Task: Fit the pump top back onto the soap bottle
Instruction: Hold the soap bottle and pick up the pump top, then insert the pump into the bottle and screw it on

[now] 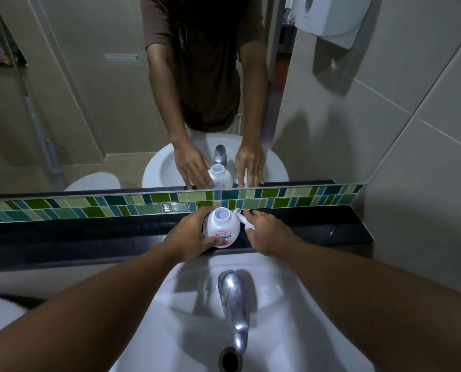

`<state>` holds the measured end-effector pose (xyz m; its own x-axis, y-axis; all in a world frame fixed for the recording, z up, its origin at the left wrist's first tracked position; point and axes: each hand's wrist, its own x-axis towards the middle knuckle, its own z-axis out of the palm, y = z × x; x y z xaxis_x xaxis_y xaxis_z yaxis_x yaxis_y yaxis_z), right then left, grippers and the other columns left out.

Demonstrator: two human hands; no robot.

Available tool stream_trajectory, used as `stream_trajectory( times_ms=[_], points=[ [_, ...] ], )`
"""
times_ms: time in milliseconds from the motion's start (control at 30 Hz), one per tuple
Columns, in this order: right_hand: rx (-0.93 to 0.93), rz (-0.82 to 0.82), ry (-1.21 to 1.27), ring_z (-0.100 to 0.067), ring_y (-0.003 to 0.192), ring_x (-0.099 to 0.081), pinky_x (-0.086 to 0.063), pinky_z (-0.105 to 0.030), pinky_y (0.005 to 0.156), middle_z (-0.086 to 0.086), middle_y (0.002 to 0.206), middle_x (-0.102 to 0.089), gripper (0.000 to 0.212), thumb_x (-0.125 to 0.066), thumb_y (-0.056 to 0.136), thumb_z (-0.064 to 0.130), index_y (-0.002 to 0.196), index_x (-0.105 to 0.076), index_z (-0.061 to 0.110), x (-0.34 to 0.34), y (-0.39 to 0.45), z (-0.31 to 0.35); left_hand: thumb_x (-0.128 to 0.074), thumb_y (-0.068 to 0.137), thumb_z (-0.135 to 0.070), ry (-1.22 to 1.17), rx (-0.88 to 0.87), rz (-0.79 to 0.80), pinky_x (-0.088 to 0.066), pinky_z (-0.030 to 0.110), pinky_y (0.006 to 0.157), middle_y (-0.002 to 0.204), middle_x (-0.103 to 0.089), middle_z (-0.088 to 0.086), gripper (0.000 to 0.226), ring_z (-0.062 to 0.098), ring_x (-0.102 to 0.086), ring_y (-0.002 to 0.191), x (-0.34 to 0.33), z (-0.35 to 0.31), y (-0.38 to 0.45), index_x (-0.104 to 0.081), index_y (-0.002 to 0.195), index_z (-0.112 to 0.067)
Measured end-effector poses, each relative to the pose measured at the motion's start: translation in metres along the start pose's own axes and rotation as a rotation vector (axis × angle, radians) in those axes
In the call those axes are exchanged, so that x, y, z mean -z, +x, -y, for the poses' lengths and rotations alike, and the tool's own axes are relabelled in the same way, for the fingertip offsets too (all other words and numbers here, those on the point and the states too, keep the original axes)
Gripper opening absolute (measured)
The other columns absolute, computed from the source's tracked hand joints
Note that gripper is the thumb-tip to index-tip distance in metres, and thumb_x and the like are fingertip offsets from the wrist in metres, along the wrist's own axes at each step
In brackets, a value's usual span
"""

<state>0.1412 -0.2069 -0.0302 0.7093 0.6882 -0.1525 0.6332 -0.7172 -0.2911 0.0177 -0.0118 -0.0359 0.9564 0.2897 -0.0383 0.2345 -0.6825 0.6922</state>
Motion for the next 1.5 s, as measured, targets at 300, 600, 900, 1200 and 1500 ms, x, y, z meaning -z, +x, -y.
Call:
stream_trajectory(
  times_ms=[300,600,900,1200,1500],
  points=[
    [-0.018,-0.046,-0.019,-0.034,0.122,-0.056,-0.049,-0.043,0.093,-0.008,0.139,-0.057,0.045,-0.052,0.101,0.034,0.144,-0.051,0.019,-0.006,0.002,-0.003,-0.092,0.068,-0.026,-0.123,-0.001,-0.064,-0.056,0.045,0.096,0.117,-0.073,-0.004,0.071,0.015,-0.071,0.104,-0.008,0.012,0.009,-0.059,0.130,-0.029],
    [-0.088,-0.214,-0.030,-0.031,0.107,-0.064,-0.041,-0.040,0.086,-0.001,0.119,-0.067,0.024,-0.065,0.093,0.035,0.113,-0.058,0.023,-0.011,0.000,-0.006,-0.093,0.068,-0.022,-0.109,0.004,-0.057,-0.054,0.043,0.099,0.118,-0.074,0.000,0.070,0.019,-0.070,0.104,-0.011,0.012,0.014,-0.061,0.129,-0.025],
    [0.125,-0.687,0.340,-0.028,0.071,-0.055,-0.041,-0.033,0.061,-0.006,0.091,-0.058,0.030,-0.080,0.072,0.012,0.090,-0.056,0.012,0.033,0.003,0.004,-0.093,0.068,-0.020,-0.120,0.024,-0.053,-0.054,0.038,0.098,0.116,-0.074,-0.001,0.067,0.018,-0.069,0.104,-0.009,0.012,0.013,-0.062,0.127,-0.024],
    [0.301,-0.822,0.674,-0.025,0.077,-0.064,-0.058,-0.046,0.069,-0.005,0.090,-0.064,0.033,-0.085,0.077,0.017,0.090,-0.057,0.010,0.087,0.014,0.061,-0.093,0.069,-0.020,-0.116,0.030,-0.034,-0.053,0.036,0.099,0.119,-0.073,0.001,0.068,0.018,-0.068,0.106,-0.008,0.005,0.014,-0.061,0.129,-0.022],
    [0.177,-0.653,0.835,-0.031,0.068,-0.069,-0.060,-0.055,0.065,-0.006,0.072,-0.068,0.033,-0.081,0.073,0.038,0.083,-0.052,0.025,0.038,0.016,0.064,-0.093,0.069,-0.020,-0.116,0.024,-0.038,-0.053,0.036,0.097,0.118,-0.073,0.000,0.065,0.018,-0.068,0.105,-0.007,0.005,0.013,-0.063,0.127,-0.020]
  ],
)
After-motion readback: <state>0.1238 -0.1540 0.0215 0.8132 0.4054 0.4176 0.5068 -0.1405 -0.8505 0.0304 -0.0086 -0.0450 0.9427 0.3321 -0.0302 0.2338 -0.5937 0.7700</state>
